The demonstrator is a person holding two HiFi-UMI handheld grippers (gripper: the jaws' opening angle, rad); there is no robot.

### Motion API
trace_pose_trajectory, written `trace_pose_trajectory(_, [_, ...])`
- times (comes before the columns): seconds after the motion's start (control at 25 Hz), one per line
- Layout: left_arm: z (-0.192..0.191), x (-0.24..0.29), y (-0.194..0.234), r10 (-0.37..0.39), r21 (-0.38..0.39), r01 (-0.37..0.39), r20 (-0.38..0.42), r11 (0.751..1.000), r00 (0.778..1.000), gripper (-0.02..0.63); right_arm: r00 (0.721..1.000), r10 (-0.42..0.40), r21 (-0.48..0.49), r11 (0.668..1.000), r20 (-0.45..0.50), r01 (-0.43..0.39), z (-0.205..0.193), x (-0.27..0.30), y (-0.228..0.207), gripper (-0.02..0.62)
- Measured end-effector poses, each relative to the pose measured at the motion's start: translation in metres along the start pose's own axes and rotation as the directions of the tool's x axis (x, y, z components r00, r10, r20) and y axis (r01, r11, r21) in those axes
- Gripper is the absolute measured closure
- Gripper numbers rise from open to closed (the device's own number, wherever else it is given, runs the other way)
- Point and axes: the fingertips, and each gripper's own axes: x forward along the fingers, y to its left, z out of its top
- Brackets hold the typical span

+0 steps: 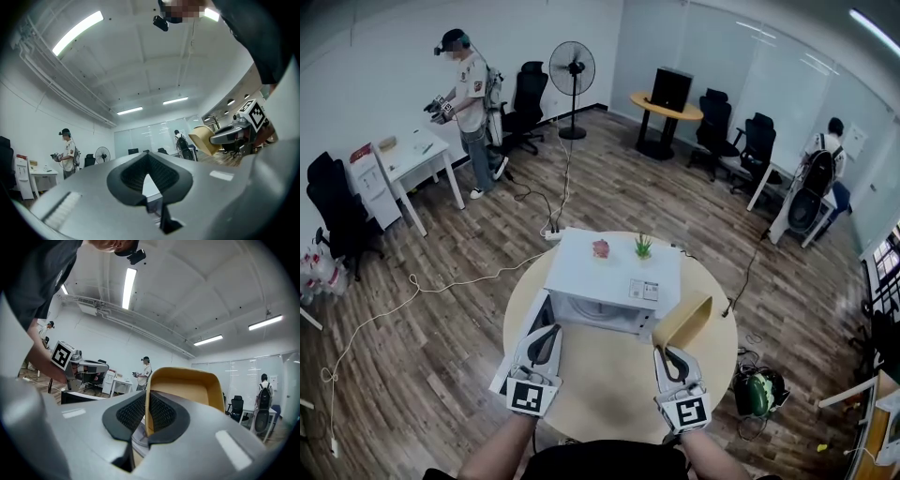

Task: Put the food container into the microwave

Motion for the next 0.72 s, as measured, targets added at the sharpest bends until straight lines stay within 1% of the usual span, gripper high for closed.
trace_pose_trajectory(0.16, [0.002, 0.004, -0.003, 0.012, -0.001, -0.012, 0.002, 1.000, 1.000, 0.609, 0.999, 0.036, -0.011, 0.999, 0.002, -0.036, 0.000, 0.005, 0.000, 0.574])
trace_pose_trajectory(0.44, [-0.004, 0.006, -0.010, 0.023, -0.011, -0.023, 0.004, 1.000, 1.000, 0.609, 0.998, 0.056, -0.027, 0.998, 0.002, -0.056, 0.003, 0.017, -0.007, 0.574])
trace_pose_trajectory(0.6, [-0.012, 0.004, -0.011, 0.034, -0.035, -0.034, -0.005, 0.999, 0.999, 0.609, 0.996, 0.090, -0.041, 0.995, -0.009, -0.090, -0.002, 0.024, -0.004, 0.574])
trace_pose_trajectory(0.72, [-0.019, 0.001, -0.010, 0.044, -0.041, -0.044, -0.009, 0.998, 0.999, 0.609, 0.996, 0.083, -0.050, 0.995, -0.013, -0.083, 0.005, 0.033, -0.003, 0.574])
